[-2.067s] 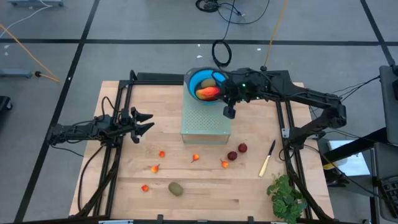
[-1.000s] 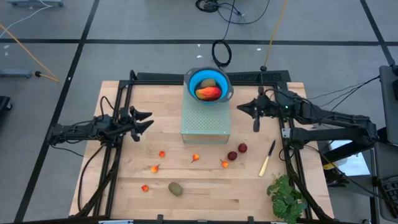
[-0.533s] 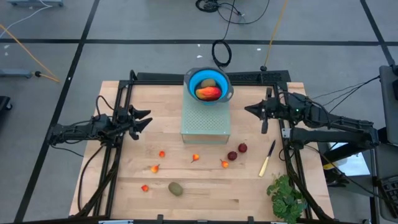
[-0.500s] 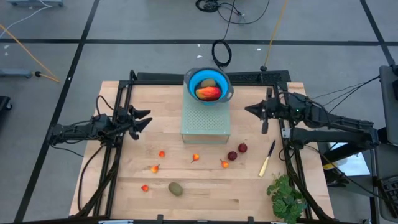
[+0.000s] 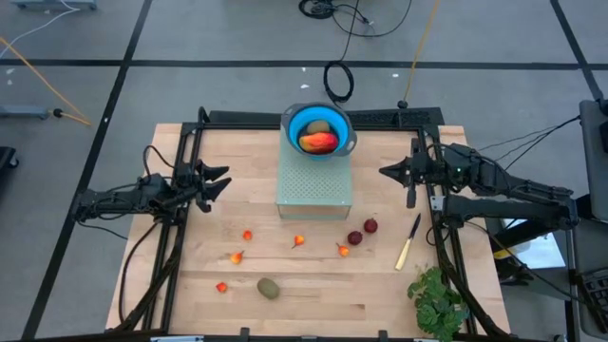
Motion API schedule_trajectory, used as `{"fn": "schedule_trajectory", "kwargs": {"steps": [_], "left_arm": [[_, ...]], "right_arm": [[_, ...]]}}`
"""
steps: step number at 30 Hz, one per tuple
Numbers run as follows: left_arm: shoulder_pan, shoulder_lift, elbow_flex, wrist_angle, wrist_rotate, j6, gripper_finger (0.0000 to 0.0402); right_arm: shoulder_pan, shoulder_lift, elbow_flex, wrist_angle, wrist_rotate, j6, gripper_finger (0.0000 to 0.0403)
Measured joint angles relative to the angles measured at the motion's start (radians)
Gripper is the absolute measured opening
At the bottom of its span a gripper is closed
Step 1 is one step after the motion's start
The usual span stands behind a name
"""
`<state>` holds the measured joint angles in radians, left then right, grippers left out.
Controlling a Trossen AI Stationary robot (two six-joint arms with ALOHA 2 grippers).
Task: Pick & Place Fruit
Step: Put the pear into the blue strainer bowl on the shelf
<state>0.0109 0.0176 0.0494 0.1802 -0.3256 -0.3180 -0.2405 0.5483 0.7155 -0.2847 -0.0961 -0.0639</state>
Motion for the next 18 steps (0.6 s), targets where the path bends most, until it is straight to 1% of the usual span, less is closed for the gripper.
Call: {"fn": "schedule_trajectory", "kwargs": {"steps": [2, 8, 11, 18], "left_arm": [[0.0, 0.0, 0.0, 0.003, 0.0, 0.0, 0.0234], [0.0, 0.0, 0.0, 0.005, 0.0, 0.031, 0.0234], [0.0, 0.0, 0.0, 0.005, -0.007, 0.035, 0.0234], [0.0, 0.0, 0.0, 0.005, -0.017, 0.058, 0.0234]], "right_arm": [[0.0, -0.013, 0.0, -0.007, -0.016, 0.005, 0.0], [0.0, -0.045, -0.009, -0.032, -0.014, 0.045, 0.0], [0.0, -0.068, -0.047, 0.004, -0.013, 0.045, 0.0], [0.0, -0.147, -0.199, 0.181, -0.012, 0.088, 0.0]]}}
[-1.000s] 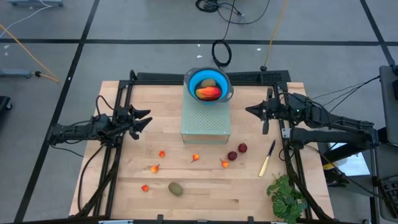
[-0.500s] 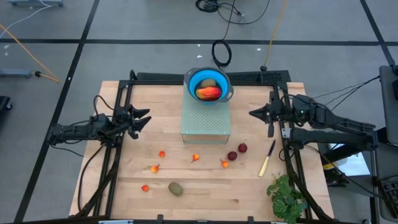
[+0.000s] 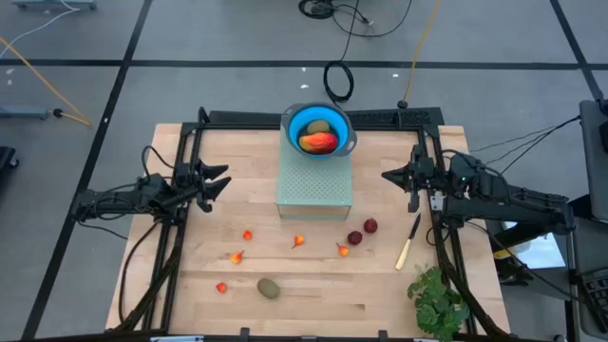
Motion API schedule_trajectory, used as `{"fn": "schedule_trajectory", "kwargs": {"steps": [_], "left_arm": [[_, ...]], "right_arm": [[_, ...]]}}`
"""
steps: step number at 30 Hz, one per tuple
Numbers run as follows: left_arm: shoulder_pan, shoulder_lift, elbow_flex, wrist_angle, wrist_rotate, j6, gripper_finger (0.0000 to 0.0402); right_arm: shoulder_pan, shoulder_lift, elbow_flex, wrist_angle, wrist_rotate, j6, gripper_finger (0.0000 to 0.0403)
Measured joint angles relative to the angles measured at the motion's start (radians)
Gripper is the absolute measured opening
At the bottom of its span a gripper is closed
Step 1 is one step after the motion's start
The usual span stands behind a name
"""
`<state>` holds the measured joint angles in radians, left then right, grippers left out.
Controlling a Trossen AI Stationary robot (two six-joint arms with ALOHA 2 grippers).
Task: Pick & Place Fruit
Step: Put the pear into the blue strainer bowl on the shelf
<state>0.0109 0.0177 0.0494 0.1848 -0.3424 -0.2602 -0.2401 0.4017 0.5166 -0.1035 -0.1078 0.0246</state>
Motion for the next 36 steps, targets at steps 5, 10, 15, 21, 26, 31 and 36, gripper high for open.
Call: {"fn": "schedule_trajectory", "kwargs": {"steps": [5, 10, 15, 21, 26, 31, 36], "left_arm": [[0.0, 0.0, 0.0, 0.0, 0.0, 0.005, 0.0234], [0.0, 0.011, 0.0, 0.0, 0.0, 0.042, 0.0234], [0.0, 0.057, 0.0, -0.001, 0.0, 0.03, 0.0234], [0.0, 0.15, 0.006, -0.009, 0.005, -0.012, 0.0234], [0.0, 0.255, 0.091, -0.084, 0.029, -0.013, 0.0234], [0.0, 0.378, 0.223, -0.233, 0.031, -0.013, 0.0234], [0.0, 0.515, 0.353, -0.345, 0.043, -0.015, 0.0234]], "right_arm": [[0.0, -0.047, -0.081, 0.073, 0.004, 0.025, 0.0], [0.0, -0.091, -0.123, 0.092, 0.006, 0.064, 0.0], [0.0, -0.14, -0.138, 0.092, 0.01, 0.073, 0.0], [0.0, -0.198, -0.144, 0.092, 0.038, 0.06, 0.0], [0.0, -0.241, -0.145, 0.063, 0.037, 0.044, 0.0], [0.0, -0.28, -0.145, 0.042, 0.033, 0.042, 0.0], [0.0, -0.324, -0.145, -0.001, 0.032, 0.042, 0.0]]}}
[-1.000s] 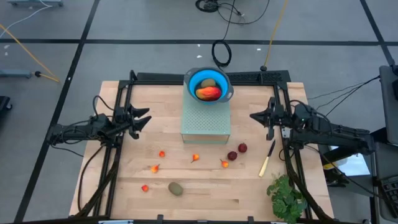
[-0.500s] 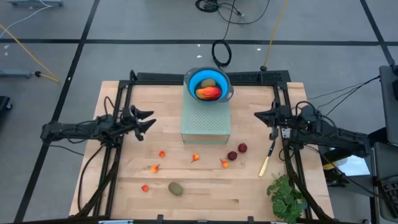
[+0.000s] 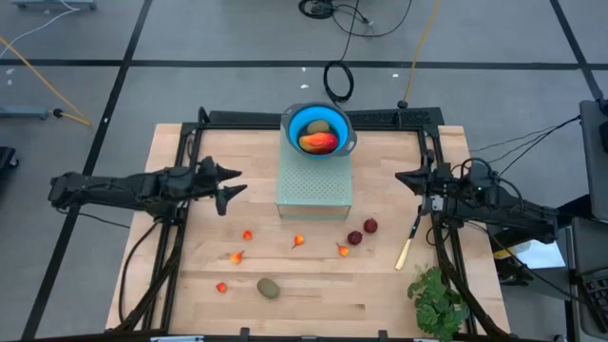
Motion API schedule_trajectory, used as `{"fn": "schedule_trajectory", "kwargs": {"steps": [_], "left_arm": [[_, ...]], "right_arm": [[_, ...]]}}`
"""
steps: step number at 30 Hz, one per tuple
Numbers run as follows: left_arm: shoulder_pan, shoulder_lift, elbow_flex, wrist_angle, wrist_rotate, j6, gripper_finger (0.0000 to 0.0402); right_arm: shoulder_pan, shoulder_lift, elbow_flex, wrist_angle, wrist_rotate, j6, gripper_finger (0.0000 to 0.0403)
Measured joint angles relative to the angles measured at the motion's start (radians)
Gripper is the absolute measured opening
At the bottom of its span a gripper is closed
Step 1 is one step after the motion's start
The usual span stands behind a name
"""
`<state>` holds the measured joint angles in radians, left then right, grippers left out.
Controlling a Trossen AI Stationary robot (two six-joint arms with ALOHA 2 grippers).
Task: Pick & Place Fruit
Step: Put the pear into the blue strainer bowl on the shelf
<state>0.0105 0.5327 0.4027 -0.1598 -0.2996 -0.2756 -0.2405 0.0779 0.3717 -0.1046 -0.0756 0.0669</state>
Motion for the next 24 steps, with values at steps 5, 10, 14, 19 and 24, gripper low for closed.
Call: {"fn": "schedule_trajectory", "kwargs": {"steps": [5, 10, 14, 19, 24], "left_arm": [[-0.01, 0.135, 0.106, -0.046, 0.047, -0.025, 0.0234], [-0.053, 0.256, 0.196, -0.1, 0.048, -0.098, 0.0234], [-0.096, 0.342, 0.262, -0.158, 0.047, -0.193, 0.0234], [-0.159, 0.423, 0.322, -0.213, 0.038, -0.308, 0.0234], [-0.221, 0.484, 0.355, -0.222, 0.029, -0.39, 0.0234]], "right_arm": [[0.0, -0.045, 0.0, -0.031, -0.003, -0.004, 0.0], [0.0, -0.075, 0.0, -0.064, -0.005, -0.004, 0.0], [0.0, -0.075, 0.0, -0.079, -0.007, -0.011, 0.0], [0.0, -0.075, 0.0, -0.083, -0.007, -0.01, 0.0], [0.0, -0.075, 0.0, -0.098, -0.007, -0.009, 0.0]]}}
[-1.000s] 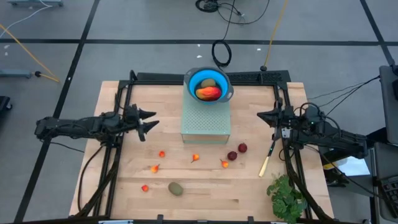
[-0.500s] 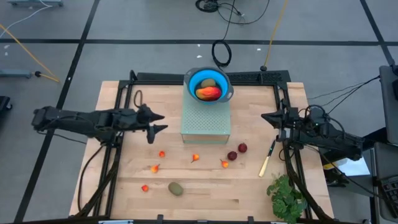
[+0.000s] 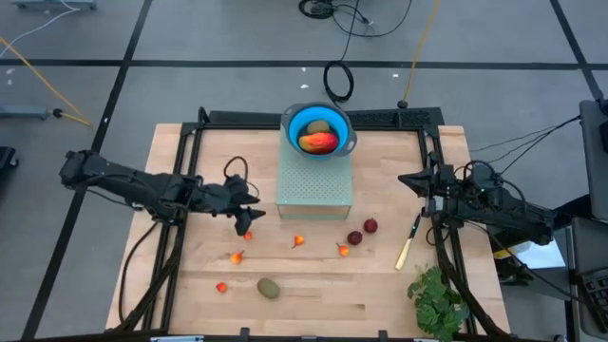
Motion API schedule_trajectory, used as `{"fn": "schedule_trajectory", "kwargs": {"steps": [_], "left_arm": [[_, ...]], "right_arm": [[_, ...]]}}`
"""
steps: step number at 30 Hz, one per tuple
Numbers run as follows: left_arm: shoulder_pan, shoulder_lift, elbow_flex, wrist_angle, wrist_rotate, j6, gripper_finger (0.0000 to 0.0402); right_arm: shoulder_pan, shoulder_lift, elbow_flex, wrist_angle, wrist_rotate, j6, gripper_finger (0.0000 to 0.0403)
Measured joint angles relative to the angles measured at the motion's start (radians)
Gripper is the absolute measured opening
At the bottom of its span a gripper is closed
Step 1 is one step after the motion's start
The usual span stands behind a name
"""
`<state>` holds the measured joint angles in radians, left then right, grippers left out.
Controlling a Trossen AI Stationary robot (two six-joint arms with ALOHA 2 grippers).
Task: Pick & Place Fruit
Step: Put the pear into the blue strainer bowl on the shelf
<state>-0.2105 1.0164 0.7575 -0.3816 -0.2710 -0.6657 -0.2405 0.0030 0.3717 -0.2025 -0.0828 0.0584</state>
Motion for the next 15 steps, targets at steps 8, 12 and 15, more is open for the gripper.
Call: {"fn": "schedule_trajectory", "kwargs": {"steps": [8, 12, 15], "left_arm": [[-0.086, 0.058, 0.036, 0.001, -0.055, -0.085, 0.0234], [-0.118, 0.071, 0.037, 0.001, -0.071, -0.171, 0.0234], [-0.139, 0.078, 0.037, -0.004, -0.076, -0.262, 0.0234]], "right_arm": [[0.0, 0.0, -0.04, 0.006, 0.002, -0.017, 0.0], [0.0, 0.0, -0.109, 0.058, 0.002, 0.01, 0.0], [0.0, 0.0, -0.162, 0.145, 0.001, 0.009, 0.0]]}}
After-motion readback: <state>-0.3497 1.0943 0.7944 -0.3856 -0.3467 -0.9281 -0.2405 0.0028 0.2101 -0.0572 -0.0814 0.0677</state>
